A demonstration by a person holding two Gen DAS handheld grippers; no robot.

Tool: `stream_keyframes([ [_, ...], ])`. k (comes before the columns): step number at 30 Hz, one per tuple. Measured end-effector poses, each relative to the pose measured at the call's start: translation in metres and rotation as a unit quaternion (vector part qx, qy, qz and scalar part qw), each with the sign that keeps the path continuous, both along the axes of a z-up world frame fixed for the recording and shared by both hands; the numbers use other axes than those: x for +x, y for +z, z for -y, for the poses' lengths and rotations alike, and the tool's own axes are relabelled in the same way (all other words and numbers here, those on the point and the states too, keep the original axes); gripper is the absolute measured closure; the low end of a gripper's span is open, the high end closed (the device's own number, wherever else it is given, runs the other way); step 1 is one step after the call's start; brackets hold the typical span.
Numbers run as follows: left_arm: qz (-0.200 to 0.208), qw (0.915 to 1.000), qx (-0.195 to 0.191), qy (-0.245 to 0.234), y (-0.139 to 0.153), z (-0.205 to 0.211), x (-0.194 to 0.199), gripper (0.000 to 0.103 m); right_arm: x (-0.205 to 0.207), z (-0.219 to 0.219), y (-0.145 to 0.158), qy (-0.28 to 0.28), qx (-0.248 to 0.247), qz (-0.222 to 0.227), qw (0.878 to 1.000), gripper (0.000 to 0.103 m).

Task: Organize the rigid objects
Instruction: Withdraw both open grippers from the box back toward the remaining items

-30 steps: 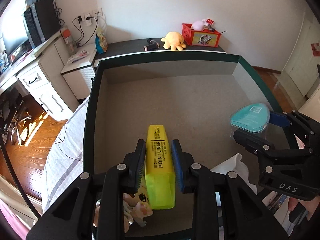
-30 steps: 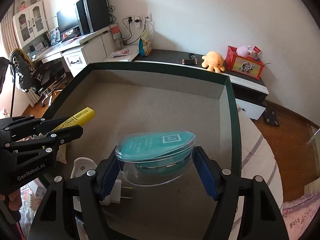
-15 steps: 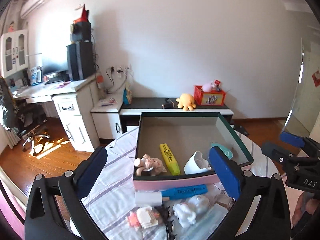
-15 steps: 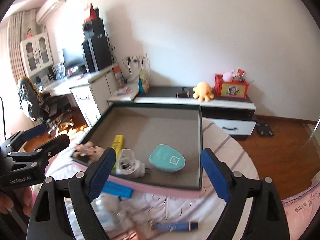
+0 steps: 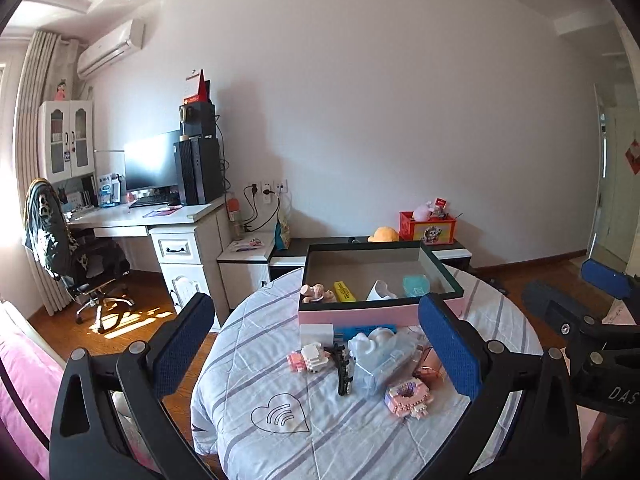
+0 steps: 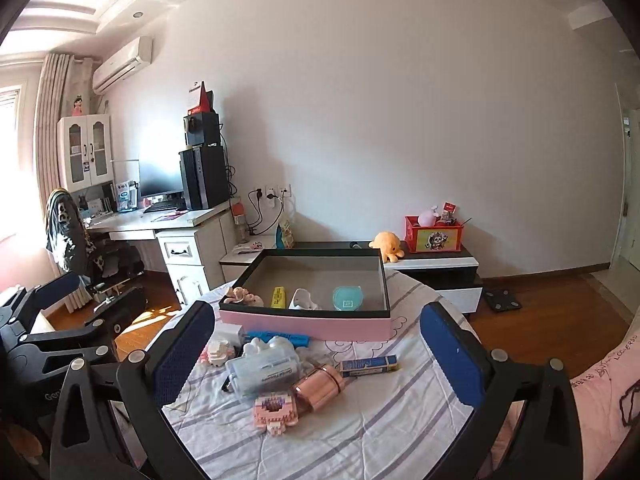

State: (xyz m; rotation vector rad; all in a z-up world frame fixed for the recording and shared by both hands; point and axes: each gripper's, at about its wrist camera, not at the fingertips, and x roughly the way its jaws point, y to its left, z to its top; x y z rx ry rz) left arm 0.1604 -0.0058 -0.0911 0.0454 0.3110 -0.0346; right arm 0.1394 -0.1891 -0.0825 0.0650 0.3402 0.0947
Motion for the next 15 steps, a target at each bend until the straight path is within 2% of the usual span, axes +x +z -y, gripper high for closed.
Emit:
stream_keyframes([
  [7, 0.017, 0.9998, -0.013, -0.003, 0.010, -0.005, -0.027, 0.000, -0.035, -0.001, 0.009, -0.006, -0.003, 0.014, 1.000, 0.000],
  [15, 0.026, 0.9996, -0.012, 0.001, 0.013, -0.006, -0.035, 0.000, -0.042, -0.006, 0.015, -0.008, -0.008, 0.021, 1.000, 0.000],
])
